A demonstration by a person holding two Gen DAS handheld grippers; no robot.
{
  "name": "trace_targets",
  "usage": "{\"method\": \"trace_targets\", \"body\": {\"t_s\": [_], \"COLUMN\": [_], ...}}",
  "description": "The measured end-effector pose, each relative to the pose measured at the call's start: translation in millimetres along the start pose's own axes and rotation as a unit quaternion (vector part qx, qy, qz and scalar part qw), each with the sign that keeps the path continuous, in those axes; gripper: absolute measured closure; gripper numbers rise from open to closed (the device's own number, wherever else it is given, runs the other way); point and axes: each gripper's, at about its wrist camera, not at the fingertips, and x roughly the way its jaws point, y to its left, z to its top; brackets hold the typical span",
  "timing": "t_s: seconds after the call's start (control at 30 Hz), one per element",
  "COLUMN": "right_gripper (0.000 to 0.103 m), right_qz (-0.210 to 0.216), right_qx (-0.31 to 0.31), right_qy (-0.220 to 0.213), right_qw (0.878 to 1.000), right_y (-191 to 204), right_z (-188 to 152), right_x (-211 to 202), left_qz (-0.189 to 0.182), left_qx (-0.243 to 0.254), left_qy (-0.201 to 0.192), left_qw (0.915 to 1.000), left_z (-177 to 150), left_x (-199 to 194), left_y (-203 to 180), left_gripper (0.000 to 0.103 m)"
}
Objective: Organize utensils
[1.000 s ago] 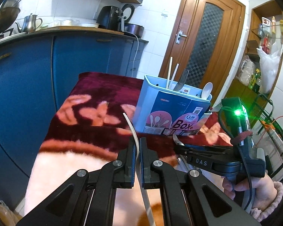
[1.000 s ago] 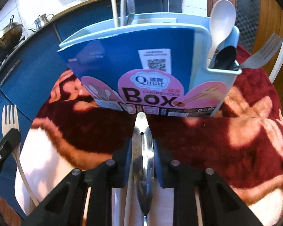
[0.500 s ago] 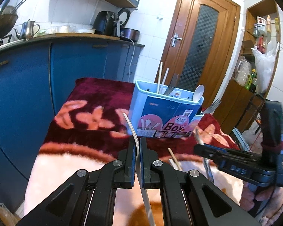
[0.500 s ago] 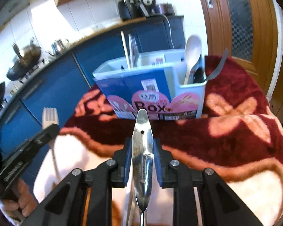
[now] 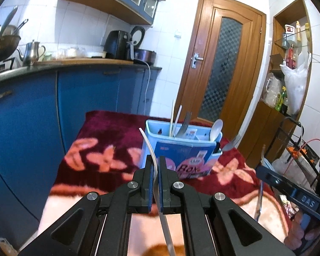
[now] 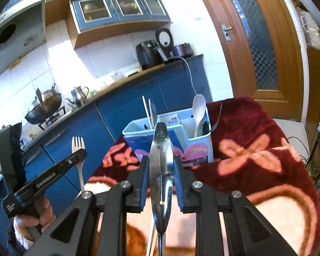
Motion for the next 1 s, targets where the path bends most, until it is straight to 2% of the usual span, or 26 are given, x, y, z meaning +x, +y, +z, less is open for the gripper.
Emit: {"method": "trace_targets", "body": {"t_s": [0.43,0.87,1.0], "right_gripper": [0.079,0.079,0.079], "right_qz": [0.014,-0.007,-0.004], "right_qx": [-0.001,-0.005,0.001], "right_qy": [-0.052,-0.104,-0.106], "right_qw": [0.999,0.995,0.994], "right_y": [-9,-23,-32], "right_z": [13,36,39], "right_x": [-18,-19,-10], "left_qz": [0.021,0.045,0.064], "left_qx": [0.026,0.042,0.051], "left_qy": [-0.082,-0.133,-0.167], "left_qw": [0.996,0.9892,0.9825], "left_z": [57,95,101], "left_x": [9,56,75], "left_y": [-19,-30,-32], "left_gripper": [0.099,0.099,0.099]}}
